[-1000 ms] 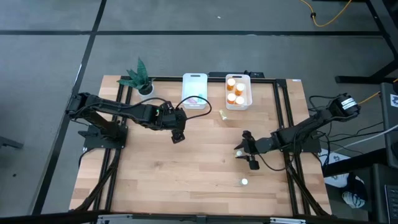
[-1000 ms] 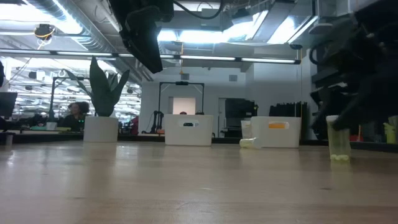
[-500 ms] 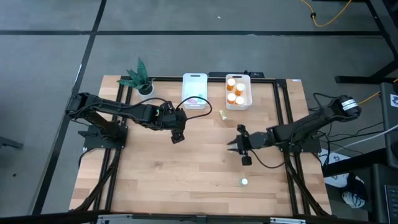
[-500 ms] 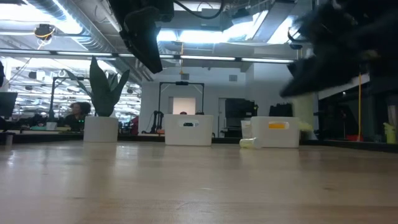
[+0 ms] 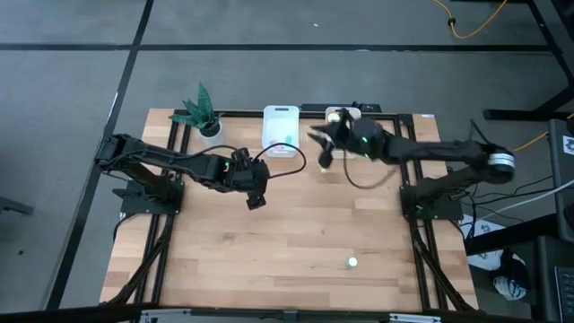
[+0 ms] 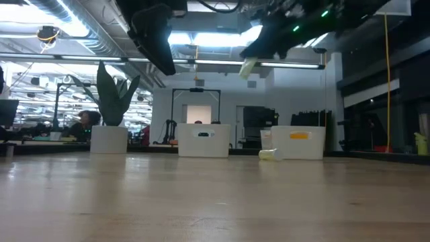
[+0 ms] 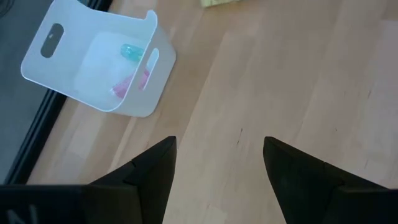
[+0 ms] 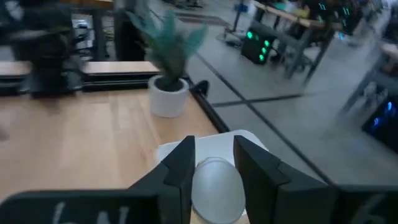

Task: Pick and place medicine bottles into bin by pill shape (circle, oval)
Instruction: Put the small yellow tablet bottle into the left white bin

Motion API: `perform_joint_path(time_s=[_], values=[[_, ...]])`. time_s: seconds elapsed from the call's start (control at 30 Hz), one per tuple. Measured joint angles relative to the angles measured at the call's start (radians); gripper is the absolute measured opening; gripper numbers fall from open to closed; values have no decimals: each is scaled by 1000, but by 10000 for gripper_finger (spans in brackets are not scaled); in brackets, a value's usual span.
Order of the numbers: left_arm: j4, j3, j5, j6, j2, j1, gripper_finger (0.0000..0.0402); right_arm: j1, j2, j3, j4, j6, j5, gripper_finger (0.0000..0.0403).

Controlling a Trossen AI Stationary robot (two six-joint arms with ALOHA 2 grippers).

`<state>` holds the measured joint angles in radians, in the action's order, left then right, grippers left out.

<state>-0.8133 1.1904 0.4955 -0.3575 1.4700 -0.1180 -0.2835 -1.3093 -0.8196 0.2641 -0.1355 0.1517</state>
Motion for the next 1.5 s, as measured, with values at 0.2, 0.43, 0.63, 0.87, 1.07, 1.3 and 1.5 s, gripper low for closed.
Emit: perform_joint_path(time_s=[0.2, 0.43, 0.63, 0.87, 1.07, 1.3, 1.5], values=[[13, 0, 19, -2, 0, -15, 234, -106, -295, -156, 48, 62, -155, 97], [41, 0, 19, -8, 0, -15, 234, -137, -557, -381, 28, 85, -164, 96], [46, 0, 19, -26, 0, -15, 234, -142, -636, -458, -29, 110, -164, 112], [54, 0, 19, -28, 0, -15, 234, -158, -647, -458, -39, 107, -161, 123], [62, 0, 19, -29, 0, -14, 234, -159, -647, -458, -36, 104, -138, 125], [63, 0, 19, -29, 0, -14, 234, -159, -647, -458, -53, 132, -135, 128], [63, 0, 19, -28, 0, -14, 234, -159, -647, -458, -66, 133, -135, 160]])
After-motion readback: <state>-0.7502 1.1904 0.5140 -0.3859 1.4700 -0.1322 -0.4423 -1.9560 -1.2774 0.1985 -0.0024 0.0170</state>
